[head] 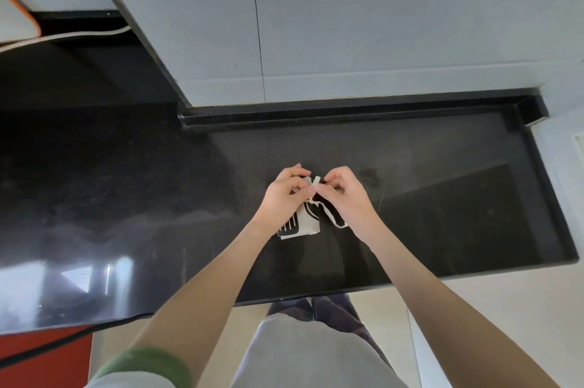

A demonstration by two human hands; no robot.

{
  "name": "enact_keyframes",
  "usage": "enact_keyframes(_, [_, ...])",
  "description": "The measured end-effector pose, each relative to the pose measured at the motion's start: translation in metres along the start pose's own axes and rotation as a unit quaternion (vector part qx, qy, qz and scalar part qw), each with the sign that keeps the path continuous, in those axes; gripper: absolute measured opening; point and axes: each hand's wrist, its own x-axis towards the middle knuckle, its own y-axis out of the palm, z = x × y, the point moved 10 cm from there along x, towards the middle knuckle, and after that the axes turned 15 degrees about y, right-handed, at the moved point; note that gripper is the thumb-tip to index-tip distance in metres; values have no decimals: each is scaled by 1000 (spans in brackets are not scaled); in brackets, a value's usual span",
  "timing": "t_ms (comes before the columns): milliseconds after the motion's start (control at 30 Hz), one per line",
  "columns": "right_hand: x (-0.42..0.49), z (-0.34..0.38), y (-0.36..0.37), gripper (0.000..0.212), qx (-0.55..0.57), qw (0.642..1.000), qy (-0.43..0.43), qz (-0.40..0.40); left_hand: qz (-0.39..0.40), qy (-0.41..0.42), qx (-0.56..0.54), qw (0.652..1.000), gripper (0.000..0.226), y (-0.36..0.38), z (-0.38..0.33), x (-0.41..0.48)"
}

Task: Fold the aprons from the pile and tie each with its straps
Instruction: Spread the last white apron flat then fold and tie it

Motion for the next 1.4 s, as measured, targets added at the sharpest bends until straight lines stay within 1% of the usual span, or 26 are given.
enact_keyframes(33, [0,-4,1,20,-76,997,3,3,-5,-1,-17,1000,14,-1,0,0])
enact_keyframes(100, [0,-15,5,10,-239,971,6,26,-14,-9,-57,998,13,-1,2,-1])
enact_keyframes(133, [-1,-21,7,8,-283,958,8,39,-16,-15,-74,997,14,0,2,-2])
enact_keyframes(167, [-3,-24,8,14,-297,954,4,48,-19,-19,-89,996,14,0,1,-2])
enact_keyframes(233, [-7,-26,7,21,-263,963,-6,52,-18,-19,-117,993,16,1,-2,-4])
enact_keyframes(333, [-7,-24,2,22,-193,980,-17,38,-11,-30,-149,988,21,2,-6,-7])
enact_keyframes(400, [-2,-21,-3,21,-186,982,-33,16,-4,-42,-166,985,23,3,-4,-7])
enact_keyframes(467, [2,-15,-10,19,-247,967,-52,-21,12,-44,-160,986,24,5,-5,-7])
enact_keyframes(533, [3,-12,-18,19,-334,939,-52,-68,21,-51,-132,990,24,7,-3,-7])
enact_keyframes(600, [3,-8,-25,20,-369,923,-49,-93,19,-58,-105,993,24,6,-1,-6])
enact_keyframes(633, [1,-6,-27,21,-361,927,-50,-92,17,-60,-93,994,23,6,0,-5])
enact_keyframes(667, [-1,-4,-27,24,-323,942,-49,-76,15,-61,-82,995,22,5,0,-5])
enact_keyframes(700, [-4,-3,-25,27,-254,965,-45,-45,14,-61,-73,995,21,5,1,-4])
enact_keyframes(733, [-8,-2,-20,28,-159,987,-37,1,14,-59,-64,996,21,6,1,-4])
enact_keyframes(767, [-12,0,-15,27,-63,996,-35,45,14,-58,-55,997,20,6,1,-4])
enact_keyframes(800, [-16,3,-10,27,5,996,-41,74,13,-57,-47,997,20,6,2,-4])
enact_keyframes(867, [-21,7,2,27,65,990,-61,110,15,-55,-38,998,18,7,1,-4])
enact_keyframes(900, [-22,9,8,28,70,988,-67,124,17,-54,-36,998,18,7,1,-4])
enact_keyframes(967, [-21,9,20,32,36,988,-72,132,21,-53,-23,998,20,7,0,-4])
enact_keyframes(1033, [-21,8,25,33,-17,990,-77,118,27,-57,-11,998,23,8,-1,-4])
enact_keyframes(1167, [-19,9,30,26,-124,985,-84,86,27,-55,-68,996,19,10,0,-8])
enact_keyframes(1233, [-21,10,31,24,-149,982,-88,81,29,-45,-62,997,17,10,-3,-9])
enact_keyframes(1333, [-21,11,30,22,-184,975,-103,66,23,-50,-13,998,29,9,-3,-8])
enact_keyframes(1400, [-20,10,30,23,-196,974,-98,58,12,-59,-26,998,30,9,-2,-7])
